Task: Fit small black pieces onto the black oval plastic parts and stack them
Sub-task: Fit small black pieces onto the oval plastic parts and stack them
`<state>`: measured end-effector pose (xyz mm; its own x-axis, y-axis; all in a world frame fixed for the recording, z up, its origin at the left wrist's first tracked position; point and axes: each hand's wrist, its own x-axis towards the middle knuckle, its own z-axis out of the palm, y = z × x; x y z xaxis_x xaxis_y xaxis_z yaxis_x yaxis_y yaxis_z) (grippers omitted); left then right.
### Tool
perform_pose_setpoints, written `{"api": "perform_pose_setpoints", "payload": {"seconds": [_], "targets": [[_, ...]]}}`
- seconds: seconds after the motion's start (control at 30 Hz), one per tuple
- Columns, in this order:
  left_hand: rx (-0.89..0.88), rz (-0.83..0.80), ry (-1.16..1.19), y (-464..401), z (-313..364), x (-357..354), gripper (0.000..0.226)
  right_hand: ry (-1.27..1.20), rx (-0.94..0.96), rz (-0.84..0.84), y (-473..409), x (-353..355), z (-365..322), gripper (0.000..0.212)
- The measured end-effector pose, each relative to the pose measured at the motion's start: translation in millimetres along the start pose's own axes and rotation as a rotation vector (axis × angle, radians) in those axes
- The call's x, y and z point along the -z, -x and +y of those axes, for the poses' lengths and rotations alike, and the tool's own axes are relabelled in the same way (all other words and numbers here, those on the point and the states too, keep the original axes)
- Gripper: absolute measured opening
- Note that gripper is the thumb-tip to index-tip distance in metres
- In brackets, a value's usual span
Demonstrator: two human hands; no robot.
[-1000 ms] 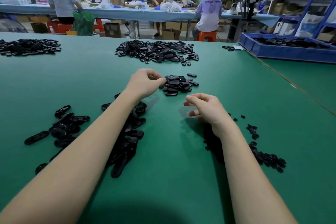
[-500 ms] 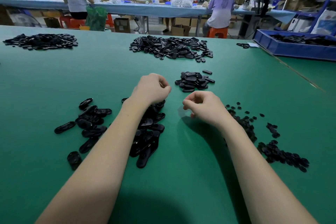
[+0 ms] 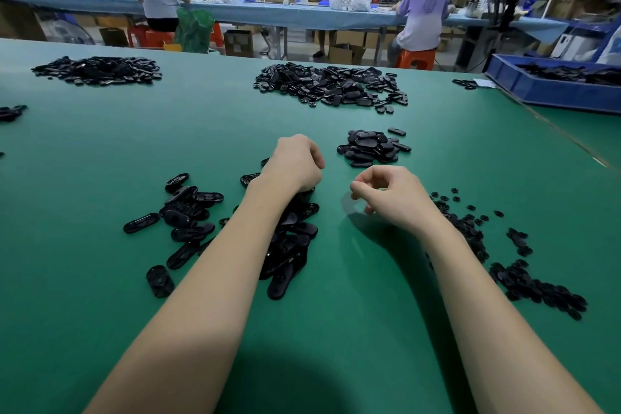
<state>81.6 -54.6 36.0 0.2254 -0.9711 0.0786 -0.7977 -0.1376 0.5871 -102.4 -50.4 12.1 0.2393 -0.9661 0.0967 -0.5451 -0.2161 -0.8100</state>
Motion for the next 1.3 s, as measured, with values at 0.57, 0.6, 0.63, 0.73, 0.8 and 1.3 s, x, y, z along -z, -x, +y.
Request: {"api": "perform_pose_setpoints", "payload": {"seconds": [0.57,0.6,0.63,0.73,0.8,1.3], "targets": [[-0.083,-0.309,0.918,17,30,-26,0.02,-0.336,-0.071,0.133,3,39,9,0.002],[-0.055,-0.356,0.961,18,30,-28,0.02,-0.339,-0.076,0.138,4,42,10,0.002],[-0.035,-0.393,0.992,18,29,-29,0.02,-0.337,-0.084,0.138,4,45,11,0.002],[-0.023,-0.411,1.009,19,28,-34,0.021,-0.308,-0.11,0.104,5,52,13,0.004],[-0.024,-0.388,0.994,19,29,-38,0.022,-0.223,-0.131,0.093,5,58,14,0.007],[0.055,-0.368,0.915,23,27,-55,0.027,0.393,-0.432,0.227,8,71,42,0.019]]}}
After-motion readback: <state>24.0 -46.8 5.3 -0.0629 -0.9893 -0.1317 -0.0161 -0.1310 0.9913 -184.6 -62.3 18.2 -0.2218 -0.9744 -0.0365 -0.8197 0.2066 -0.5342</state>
